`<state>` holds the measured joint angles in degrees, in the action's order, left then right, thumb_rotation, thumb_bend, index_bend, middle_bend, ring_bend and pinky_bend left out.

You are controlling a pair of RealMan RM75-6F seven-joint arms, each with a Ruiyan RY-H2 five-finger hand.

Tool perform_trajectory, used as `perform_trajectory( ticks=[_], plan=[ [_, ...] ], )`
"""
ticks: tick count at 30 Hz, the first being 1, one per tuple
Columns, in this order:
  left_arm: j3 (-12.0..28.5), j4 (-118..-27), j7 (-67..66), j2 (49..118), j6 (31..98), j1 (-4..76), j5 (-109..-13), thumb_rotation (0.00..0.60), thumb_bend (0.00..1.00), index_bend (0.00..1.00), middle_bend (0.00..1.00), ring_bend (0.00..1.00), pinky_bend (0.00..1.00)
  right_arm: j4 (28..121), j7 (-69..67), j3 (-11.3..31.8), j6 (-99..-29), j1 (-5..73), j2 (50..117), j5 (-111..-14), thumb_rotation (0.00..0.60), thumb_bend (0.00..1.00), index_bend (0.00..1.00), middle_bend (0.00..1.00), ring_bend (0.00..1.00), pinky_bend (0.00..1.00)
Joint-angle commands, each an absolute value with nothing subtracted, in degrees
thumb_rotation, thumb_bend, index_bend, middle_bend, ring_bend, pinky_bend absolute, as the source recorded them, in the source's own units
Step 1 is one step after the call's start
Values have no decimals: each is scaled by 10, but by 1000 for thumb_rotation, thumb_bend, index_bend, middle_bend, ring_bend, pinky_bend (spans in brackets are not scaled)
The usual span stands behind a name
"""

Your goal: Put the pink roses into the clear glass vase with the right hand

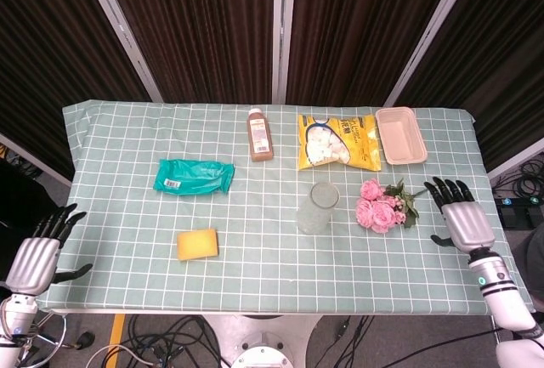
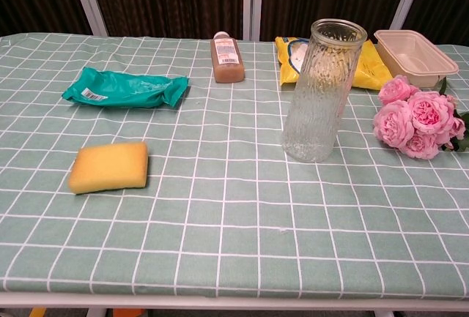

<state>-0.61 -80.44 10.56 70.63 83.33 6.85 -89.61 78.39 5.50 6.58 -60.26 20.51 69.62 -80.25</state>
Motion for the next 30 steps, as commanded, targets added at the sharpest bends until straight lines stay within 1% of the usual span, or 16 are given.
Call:
perform_trajectory(
  ticks=[1,9,24,30],
  plan=[
    [-7,-802,107,705,832,69,-896,600,108,141,29,0,106,785,86,72,-566,235,713,-783,600,33,0,4,0,0],
    [-6,-795,117,703,832,66,-891,600,108,141,29,0,106,779,125,78,-508,278,743,-741,600,23,0,0,0,0],
    [-6,-777,137,704,832,63,-886,600,108,141,29,0,106,757,208,77,-454,333,792,-662,600,16,0,0,0,0],
    [-5,-770,145,705,833,61,-883,600,108,141,29,0,106,731,213,75,-438,352,819,-647,600,17,0,0,0,0]
  ],
)
